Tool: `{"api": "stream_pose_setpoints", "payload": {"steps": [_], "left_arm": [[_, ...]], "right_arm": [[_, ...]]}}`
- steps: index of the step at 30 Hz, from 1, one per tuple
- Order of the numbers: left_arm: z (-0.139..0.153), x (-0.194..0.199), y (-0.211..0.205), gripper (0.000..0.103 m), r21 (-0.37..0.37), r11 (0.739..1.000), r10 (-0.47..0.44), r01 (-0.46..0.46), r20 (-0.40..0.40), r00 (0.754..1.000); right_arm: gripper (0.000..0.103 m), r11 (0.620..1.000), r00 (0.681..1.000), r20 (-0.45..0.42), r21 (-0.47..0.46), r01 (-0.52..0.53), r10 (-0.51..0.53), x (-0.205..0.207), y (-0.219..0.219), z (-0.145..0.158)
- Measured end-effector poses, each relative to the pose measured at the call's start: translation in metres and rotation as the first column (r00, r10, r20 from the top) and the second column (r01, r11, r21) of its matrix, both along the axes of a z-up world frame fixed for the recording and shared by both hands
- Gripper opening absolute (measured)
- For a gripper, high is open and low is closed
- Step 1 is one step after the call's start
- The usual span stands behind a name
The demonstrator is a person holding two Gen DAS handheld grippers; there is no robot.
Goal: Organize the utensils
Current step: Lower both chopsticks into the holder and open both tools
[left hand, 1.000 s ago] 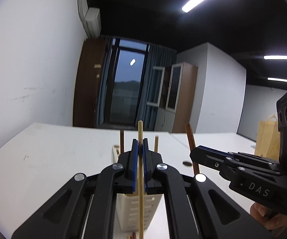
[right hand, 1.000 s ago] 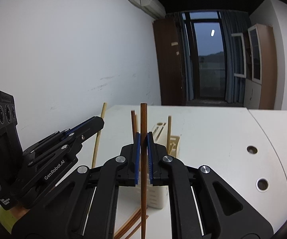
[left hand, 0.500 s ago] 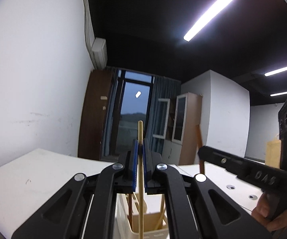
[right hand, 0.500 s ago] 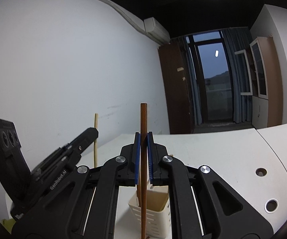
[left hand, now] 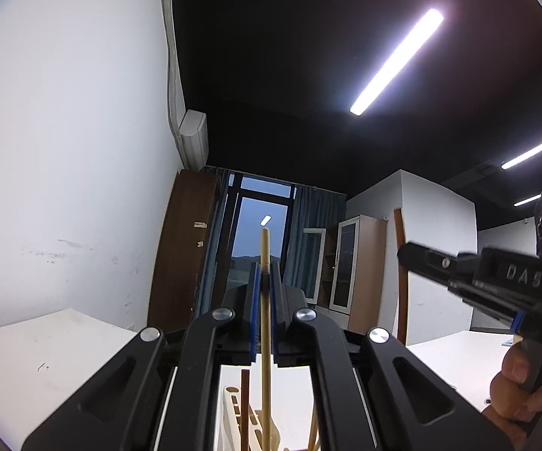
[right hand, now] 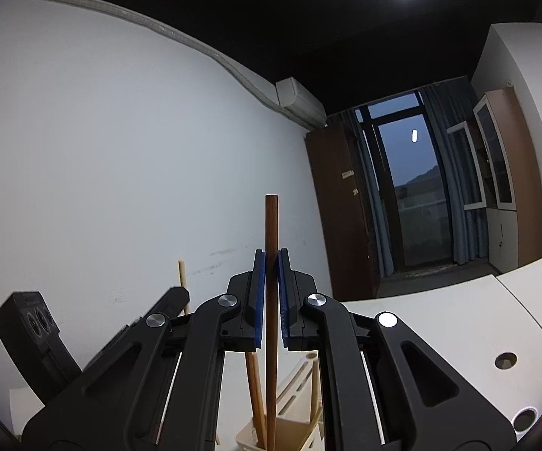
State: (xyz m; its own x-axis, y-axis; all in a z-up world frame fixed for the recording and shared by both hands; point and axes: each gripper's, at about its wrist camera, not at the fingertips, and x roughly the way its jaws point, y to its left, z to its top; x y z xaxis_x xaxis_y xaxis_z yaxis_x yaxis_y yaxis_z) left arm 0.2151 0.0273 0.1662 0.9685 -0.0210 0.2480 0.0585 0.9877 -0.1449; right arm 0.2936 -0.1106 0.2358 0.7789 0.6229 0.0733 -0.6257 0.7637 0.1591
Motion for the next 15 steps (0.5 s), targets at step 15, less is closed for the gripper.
{"api": "stream_pose_setpoints", "payload": {"steps": [15], "left_arm": [[-0.016,0.032,-0.008,0.004,0.028,0.999,0.025,-0.024,-0.038,0.999]], "right_arm": [[0.006,1.0,1.0,0.017,0.003,0.006,-0.006,0.028,0.009,-0.016]]}}
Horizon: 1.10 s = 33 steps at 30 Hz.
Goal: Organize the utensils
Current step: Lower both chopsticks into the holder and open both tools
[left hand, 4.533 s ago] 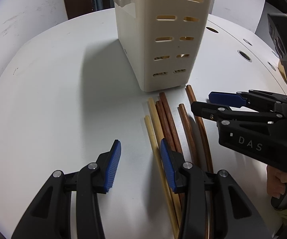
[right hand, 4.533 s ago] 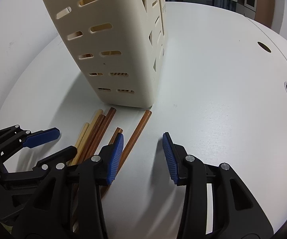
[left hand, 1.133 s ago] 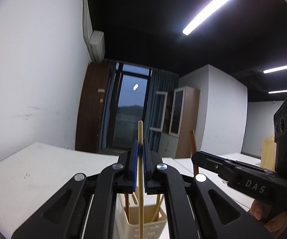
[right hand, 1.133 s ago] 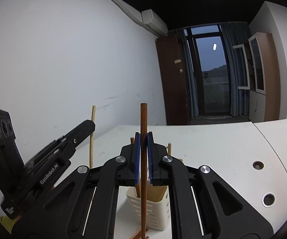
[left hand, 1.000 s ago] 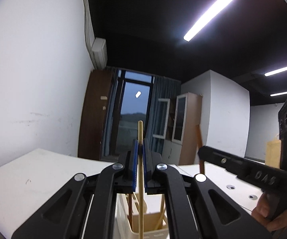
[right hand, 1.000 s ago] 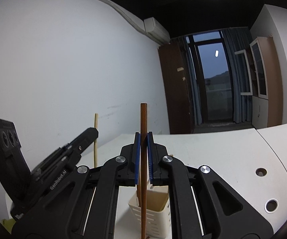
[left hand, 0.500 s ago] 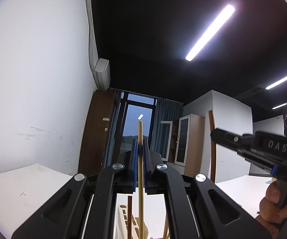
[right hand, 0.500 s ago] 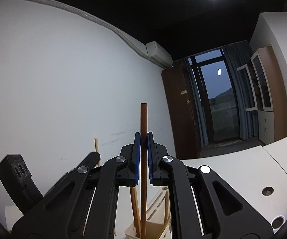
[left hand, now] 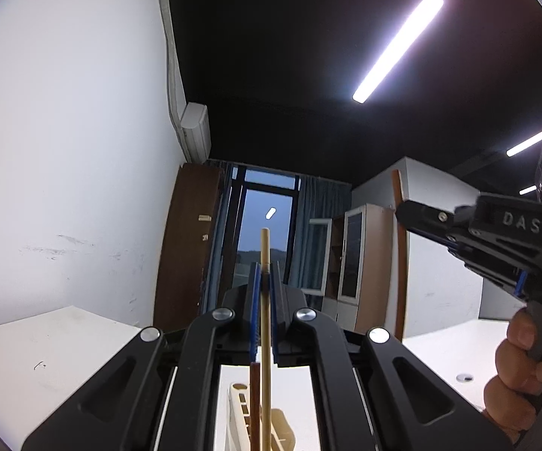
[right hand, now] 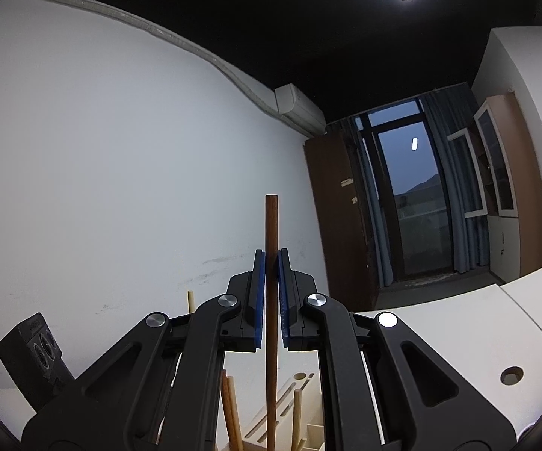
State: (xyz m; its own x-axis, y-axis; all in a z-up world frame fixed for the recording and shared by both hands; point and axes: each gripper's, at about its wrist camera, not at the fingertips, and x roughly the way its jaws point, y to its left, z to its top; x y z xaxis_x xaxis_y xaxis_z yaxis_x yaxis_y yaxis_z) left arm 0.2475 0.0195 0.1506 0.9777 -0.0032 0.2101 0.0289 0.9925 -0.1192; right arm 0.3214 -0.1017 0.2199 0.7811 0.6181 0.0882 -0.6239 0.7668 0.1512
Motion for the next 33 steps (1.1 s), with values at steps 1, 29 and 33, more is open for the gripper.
{"api": "stream_pose_setpoints", "payload": {"steps": [1,29,33], "left_arm": [[-0.002,0.001,0.0,0.004,0.0,1.0,0.008,-0.008,-0.002,1.0],[-0.031,-0.003,0.01,0.004,-0.009,1.0,-0.03,0.029,-0.124,0.992],[-0.03,-0.006,0.011,0.004,-0.011,0.999,-0.038,0.037,-0.134,0.99]], "right_arm": [[0.006,1.0,1.0,-0.007,-0.005,0.004,-0.004,0.003,0.001,-0.001],[0.006,0.986,0.991,-0.127,-0.166,0.012,-0.033,-0.003,0.017,-0.033],[0.006,0.983,0.988,-0.148,-0.185,0.016,-0.044,0.002,0.021,-0.032]]}}
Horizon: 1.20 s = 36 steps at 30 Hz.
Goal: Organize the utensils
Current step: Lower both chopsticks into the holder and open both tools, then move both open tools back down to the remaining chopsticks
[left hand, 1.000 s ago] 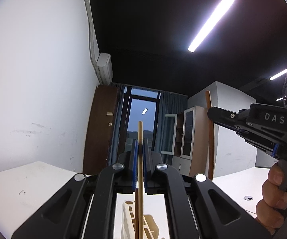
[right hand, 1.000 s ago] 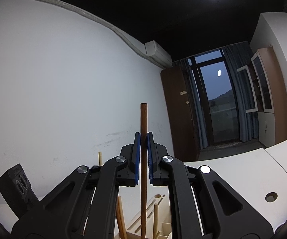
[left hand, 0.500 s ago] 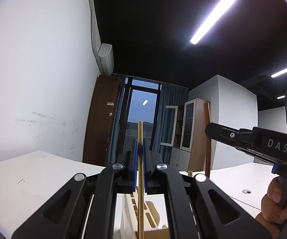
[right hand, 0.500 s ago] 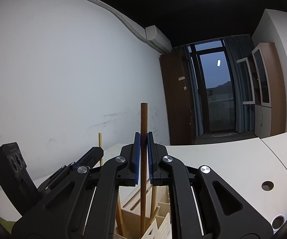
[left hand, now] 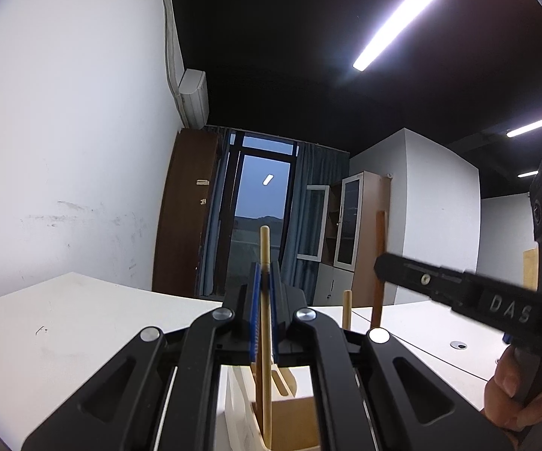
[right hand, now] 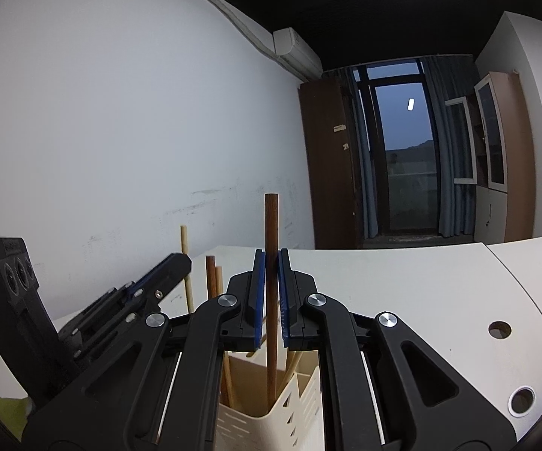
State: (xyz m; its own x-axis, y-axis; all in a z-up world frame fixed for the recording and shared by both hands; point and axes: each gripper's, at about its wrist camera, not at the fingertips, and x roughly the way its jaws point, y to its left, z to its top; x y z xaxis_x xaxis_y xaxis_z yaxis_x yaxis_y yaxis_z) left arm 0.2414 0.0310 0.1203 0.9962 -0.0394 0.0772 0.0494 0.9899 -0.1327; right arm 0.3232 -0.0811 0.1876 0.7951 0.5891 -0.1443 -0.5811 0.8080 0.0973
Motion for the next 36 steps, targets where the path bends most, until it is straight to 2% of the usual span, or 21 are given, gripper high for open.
{"api": "stream_pose_setpoints", "payload": {"steps": [11,15,19,23,25,36], "left_arm": [[-0.003,-0.001,0.007,0.004,-0.014,0.999,-0.038,0.037,-0.051,0.998],[-0.004,-0.002,0.01,0.011,-0.019,0.999,-0.036,0.035,-0.066,0.997],[-0.002,-0.008,0.016,0.012,-0.032,0.999,-0.035,0.033,-0.067,0.997],[-0.002,-0.018,0.021,0.018,-0.035,0.999,-0.034,0.031,-0.07,0.997],[-0.002,-0.022,0.023,0.019,-0.037,0.999,-0.034,0.031,-0.08,0.996],[0.0,-0.045,0.025,0.026,-0.022,1.0,-0.021,0.018,-0.165,0.986]], "right_arm": [[0.008,0.999,0.999,-0.051,-0.036,0.016,-0.018,0.005,0.005,-0.012],[0.019,0.999,0.997,-0.069,-0.043,0.021,-0.024,0.003,0.003,-0.013],[0.02,0.999,0.997,-0.075,-0.044,0.027,-0.03,0.003,0.001,-0.013],[0.021,0.998,0.996,-0.077,-0.049,0.036,-0.039,-0.005,-0.001,-0.02],[0.026,0.998,0.996,-0.081,-0.052,0.04,-0.044,-0.008,-0.002,-0.021],[0.037,0.994,0.991,-0.113,-0.08,0.069,-0.077,-0.029,-0.01,-0.024]]}}
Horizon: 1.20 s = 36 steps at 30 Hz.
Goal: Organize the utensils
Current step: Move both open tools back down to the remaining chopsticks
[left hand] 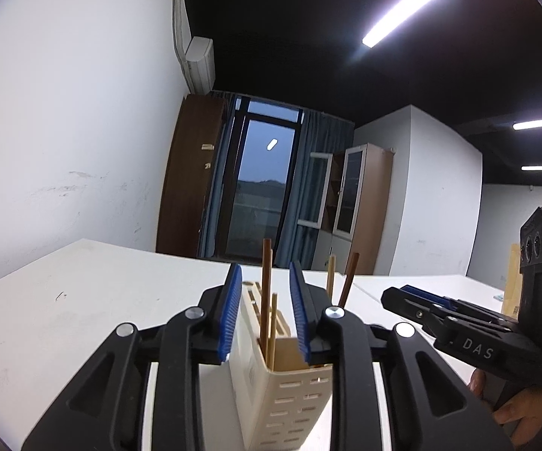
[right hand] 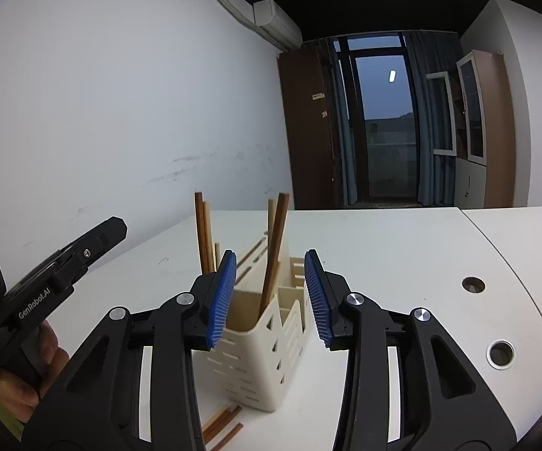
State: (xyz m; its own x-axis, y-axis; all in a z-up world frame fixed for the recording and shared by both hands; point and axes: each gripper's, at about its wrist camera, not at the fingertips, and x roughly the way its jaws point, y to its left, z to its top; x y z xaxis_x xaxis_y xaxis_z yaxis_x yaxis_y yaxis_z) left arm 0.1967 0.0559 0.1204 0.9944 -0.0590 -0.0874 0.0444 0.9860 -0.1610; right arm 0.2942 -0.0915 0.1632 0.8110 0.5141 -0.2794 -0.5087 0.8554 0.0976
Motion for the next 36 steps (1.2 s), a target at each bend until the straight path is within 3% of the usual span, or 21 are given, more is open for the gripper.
{"api": "stream_pose_setpoints", "payload": {"steps": [7,10,17,22,36], "left_arm": [[-0.001,-0.014,0.001,0.031,0.018,1.0,-0.005,0.007,-0.098,0.995],[-0.006,-0.024,0.003,0.033,0.008,1.0,-0.015,0.016,-0.09,0.996],[-0.017,-0.032,0.005,0.034,0.006,1.0,-0.019,0.02,-0.151,0.988],[-0.025,-0.035,0.004,0.047,0.012,0.999,-0.034,0.037,-0.207,0.978],[-0.048,-0.031,0.006,0.047,0.025,0.999,-0.03,0.042,-0.365,0.93]], "right_arm": [[0.042,0.999,0.997,-0.071,-0.033,0.01,-0.013,-0.015,-0.009,-0.02],[0.048,0.999,0.996,-0.088,-0.032,0.015,-0.018,-0.026,-0.01,-0.031],[0.048,0.998,0.988,-0.153,-0.063,0.006,-0.016,-0.043,-0.004,-0.053],[0.051,0.996,0.975,-0.219,-0.09,0.003,-0.023,-0.049,0.005,-0.071],[0.051,0.974,0.912,-0.403,-0.226,-0.016,-0.078,-0.04,0.033,-0.137]]}}
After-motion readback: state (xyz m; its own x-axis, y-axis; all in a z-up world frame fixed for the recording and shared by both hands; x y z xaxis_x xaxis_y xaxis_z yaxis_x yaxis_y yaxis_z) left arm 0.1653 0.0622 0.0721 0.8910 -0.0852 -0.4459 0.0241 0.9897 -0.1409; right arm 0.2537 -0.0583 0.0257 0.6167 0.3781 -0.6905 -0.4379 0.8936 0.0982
